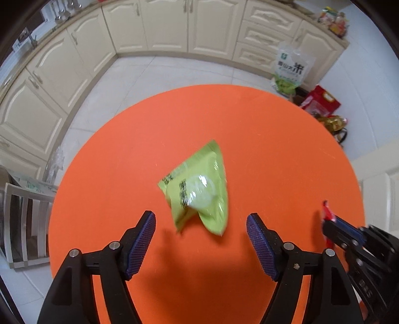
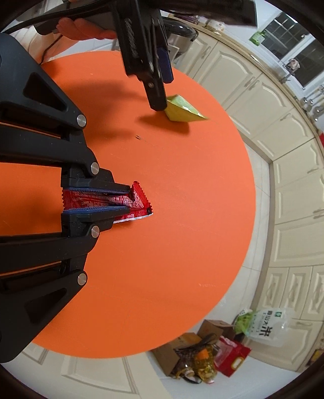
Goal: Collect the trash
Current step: 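Grasp the green snack packet with the left tool while the right tool holds the wrapper, then carry the green packet in the left tool while the right tool carries the wrapper to the wastebasket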
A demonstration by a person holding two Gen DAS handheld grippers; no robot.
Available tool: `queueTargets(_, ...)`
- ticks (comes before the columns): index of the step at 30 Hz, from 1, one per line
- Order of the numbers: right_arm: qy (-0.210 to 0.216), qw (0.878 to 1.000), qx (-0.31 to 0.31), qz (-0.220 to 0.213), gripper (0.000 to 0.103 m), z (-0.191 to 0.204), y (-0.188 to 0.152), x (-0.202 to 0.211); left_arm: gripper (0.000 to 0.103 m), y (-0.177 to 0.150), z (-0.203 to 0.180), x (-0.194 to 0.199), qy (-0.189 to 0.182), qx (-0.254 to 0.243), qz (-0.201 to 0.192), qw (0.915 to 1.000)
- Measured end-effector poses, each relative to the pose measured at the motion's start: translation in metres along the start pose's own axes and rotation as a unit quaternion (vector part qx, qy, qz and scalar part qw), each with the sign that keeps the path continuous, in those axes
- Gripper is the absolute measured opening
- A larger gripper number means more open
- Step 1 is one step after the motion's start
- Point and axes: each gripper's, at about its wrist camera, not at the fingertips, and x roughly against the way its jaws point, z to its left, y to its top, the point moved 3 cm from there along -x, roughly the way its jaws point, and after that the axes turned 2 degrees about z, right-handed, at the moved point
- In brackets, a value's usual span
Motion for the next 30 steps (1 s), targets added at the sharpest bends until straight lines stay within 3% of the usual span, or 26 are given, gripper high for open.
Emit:
queueTargets(7, 0.011, 1.0, 0.003, -0.001, 0.01, -0.002, 0.008, -0.01, 0.069, 0.023, 0.013, -0.027, -0.019, 0.045, 0.023, 0.9985)
queueTargets(8, 0.013, 1.0, 0.003, 0.0, 0.01, -0.002, 0.008, -0.012, 0.065, 0.025, 0.013, -0.026, -0.019, 0.044, 0.015, 0.9987)
queueTargets(9, 0.014, 1.0, 0.004, 0.001, 0.01, -0.002, 0.007, -0.014, 0.048, 0.025, 0.013, -0.024, -0.022, 0.041, 0.011, 0.9988)
queueTargets(15, 0.013, 1.0, 0.006, 0.012, 0.01, 0.001, 0.0, -0.021, 0.036, 0.021, 0.015, -0.025, -0.036, 0.028, 0.012, 0.9989)
queueTargets(22, 0.008, 1.0, -0.006, 0.009, 0.01, -0.008, -0.009, -0.009, 0.034, -0.001, 0.014, -0.006, -0.036, 0.014, 0.001, 0.9992)
queueTargets(30, -0.011, 1.0, -0.026, 0.0, 0.01, -0.025, -0.037, 0.023, 0.034, -0.059, -0.003, 0.025, -0.039, -0.001, -0.017, 0.9991)
